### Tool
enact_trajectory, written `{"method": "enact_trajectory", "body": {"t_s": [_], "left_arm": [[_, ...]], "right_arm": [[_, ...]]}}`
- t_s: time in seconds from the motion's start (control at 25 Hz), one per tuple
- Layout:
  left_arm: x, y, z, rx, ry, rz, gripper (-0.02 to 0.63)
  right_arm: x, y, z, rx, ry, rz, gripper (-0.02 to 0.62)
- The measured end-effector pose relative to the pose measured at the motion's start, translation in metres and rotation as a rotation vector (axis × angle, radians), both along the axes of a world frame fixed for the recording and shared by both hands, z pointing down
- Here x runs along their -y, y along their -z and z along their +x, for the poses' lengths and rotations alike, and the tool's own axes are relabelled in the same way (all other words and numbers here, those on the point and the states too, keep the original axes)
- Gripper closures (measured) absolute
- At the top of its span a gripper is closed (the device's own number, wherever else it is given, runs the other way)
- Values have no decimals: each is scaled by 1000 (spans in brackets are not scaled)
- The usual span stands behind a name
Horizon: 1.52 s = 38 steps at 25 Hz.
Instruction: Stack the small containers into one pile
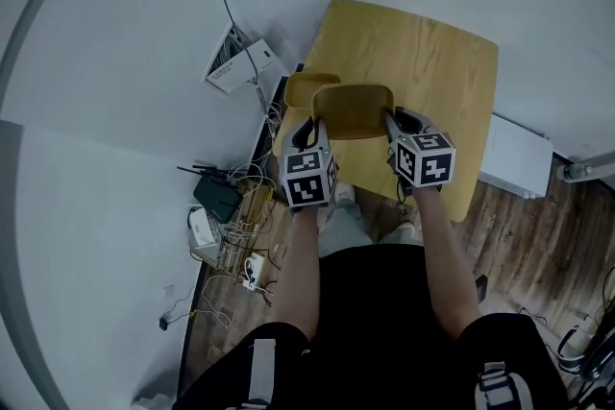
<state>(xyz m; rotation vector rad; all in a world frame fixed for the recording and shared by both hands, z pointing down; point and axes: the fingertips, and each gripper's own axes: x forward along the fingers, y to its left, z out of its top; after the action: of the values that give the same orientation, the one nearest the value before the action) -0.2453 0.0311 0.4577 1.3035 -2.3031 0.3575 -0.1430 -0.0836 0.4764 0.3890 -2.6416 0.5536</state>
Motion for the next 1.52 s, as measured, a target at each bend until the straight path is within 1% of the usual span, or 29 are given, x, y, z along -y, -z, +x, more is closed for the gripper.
{"method": "enact_trajectory", "body": {"t_s": [0.16,0.32,0.56,0.72,0.88,1.04,1.28,1.52], "left_arm": [[-1,6,-38,5,10,10,558],[3,4,-70,0,-2,-8,560],[6,-14,-120,-13,-31,-62,558],[10,-33,-145,-37,-65,-101,558],[18,-57,-162,-71,-114,-142,557],[23,-75,-173,-110,-130,-166,557],[16,-102,-173,-168,-142,-205,557],[2,-120,-169,-199,-149,-233,552]], "right_arm": [[-3,8,-37,8,11,11,538],[-2,3,-66,1,0,-7,537],[-1,-17,-114,-9,-28,-55,538],[-2,-37,-134,-26,-63,-93,537],[0,-60,-146,-70,-89,-124,536],[0,-76,-154,-107,-98,-150,532],[-7,-96,-153,-167,-100,-172,531],[-20,-111,-149,-222,-90,-177,529]]}}
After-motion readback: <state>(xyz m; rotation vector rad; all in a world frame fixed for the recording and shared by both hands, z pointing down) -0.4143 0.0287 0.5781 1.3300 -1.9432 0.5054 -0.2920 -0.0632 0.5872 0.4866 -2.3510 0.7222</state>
